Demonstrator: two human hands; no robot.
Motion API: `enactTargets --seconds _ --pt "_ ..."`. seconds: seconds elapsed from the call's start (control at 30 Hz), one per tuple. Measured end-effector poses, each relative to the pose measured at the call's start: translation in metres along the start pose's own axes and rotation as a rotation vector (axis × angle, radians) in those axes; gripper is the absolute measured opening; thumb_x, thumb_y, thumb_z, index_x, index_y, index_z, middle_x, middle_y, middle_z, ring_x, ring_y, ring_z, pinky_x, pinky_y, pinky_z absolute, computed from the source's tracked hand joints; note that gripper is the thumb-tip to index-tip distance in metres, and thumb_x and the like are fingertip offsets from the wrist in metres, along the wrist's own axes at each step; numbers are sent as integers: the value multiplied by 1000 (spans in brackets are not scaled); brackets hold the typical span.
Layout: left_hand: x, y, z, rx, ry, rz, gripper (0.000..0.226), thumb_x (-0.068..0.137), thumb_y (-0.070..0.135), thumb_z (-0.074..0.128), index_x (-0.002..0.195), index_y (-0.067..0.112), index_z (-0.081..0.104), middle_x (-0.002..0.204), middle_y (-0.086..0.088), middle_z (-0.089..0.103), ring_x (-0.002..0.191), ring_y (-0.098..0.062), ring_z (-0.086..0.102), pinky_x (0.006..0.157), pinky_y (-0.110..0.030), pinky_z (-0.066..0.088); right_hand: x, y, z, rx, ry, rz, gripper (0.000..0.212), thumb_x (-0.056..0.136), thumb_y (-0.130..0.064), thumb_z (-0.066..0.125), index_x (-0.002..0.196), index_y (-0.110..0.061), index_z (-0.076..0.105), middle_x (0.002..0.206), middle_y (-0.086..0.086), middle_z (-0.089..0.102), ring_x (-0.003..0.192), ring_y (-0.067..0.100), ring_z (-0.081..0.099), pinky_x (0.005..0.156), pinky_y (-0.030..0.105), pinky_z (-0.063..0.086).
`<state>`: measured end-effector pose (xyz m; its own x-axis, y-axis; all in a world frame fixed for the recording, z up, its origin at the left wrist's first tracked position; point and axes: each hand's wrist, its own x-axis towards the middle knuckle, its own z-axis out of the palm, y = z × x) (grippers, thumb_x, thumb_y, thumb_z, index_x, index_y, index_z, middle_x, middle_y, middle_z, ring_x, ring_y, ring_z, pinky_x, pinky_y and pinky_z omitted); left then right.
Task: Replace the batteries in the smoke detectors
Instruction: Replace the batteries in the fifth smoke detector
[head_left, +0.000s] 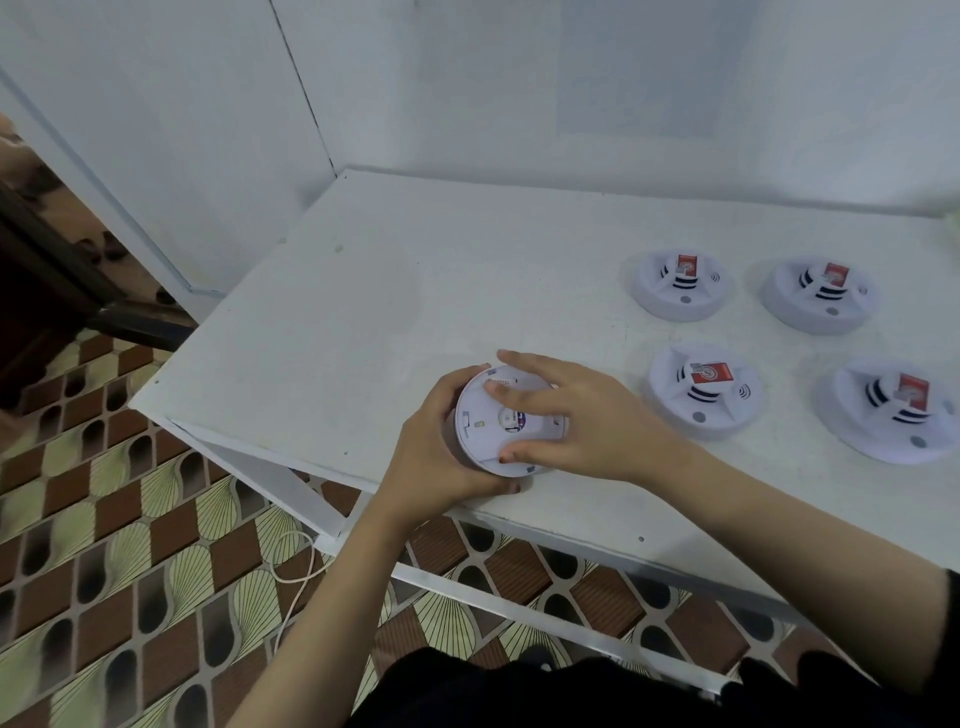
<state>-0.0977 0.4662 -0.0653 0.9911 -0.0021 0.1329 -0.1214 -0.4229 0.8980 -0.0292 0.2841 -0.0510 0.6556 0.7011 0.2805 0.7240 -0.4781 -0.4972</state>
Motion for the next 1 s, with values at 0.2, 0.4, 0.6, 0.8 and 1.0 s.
enactTargets --seconds 0.2,0.4,0.6,0.8,1.0 --pt "-1 4 2 -6 29 3 92 46 37 89 127 31 48 118 25 58 110 -1 58 82 -20 53 -3 2 3 -23 34 -26 64 74 -58 55 127 -22 59 141 6 49 119 22 55 94 30 44" --pt "-1 1 3 3 56 22 95 44 39 90 128 26 49 120 23 59 111 -3 58 83 -22 54 0 1 7 -138 77 -114 62 75 -53 58 119 -9 63 127 14 59 86 31 68 71 38 57" --pt "-2 0 5 -24 80 -9 91 43 33 89 125 23 51 115 20 61 107 -1 60 76 -13 50 -2 -2 15 -137 144 -69 63 73 -55 57 112 -5 65 122 16 63 84 25 68 72 29 53" --pt "-1 -4 8 -27 106 -45 88 43 21 90 122 25 53 111 19 63 104 -1 61 74 -12 50 -5 -4 22 -68 216 12 66 70 -54 59 115 -5 62 123 16 62 90 27 68 72 30 55" --pt "-1 -4 9 -22 102 -16 86 44 23 88 123 22 53 112 22 61 104 2 60 74 -9 48 -7 -6 24 1 247 58 67 70 -53 59 119 -7 60 127 14 60 94 27 67 74 30 54"
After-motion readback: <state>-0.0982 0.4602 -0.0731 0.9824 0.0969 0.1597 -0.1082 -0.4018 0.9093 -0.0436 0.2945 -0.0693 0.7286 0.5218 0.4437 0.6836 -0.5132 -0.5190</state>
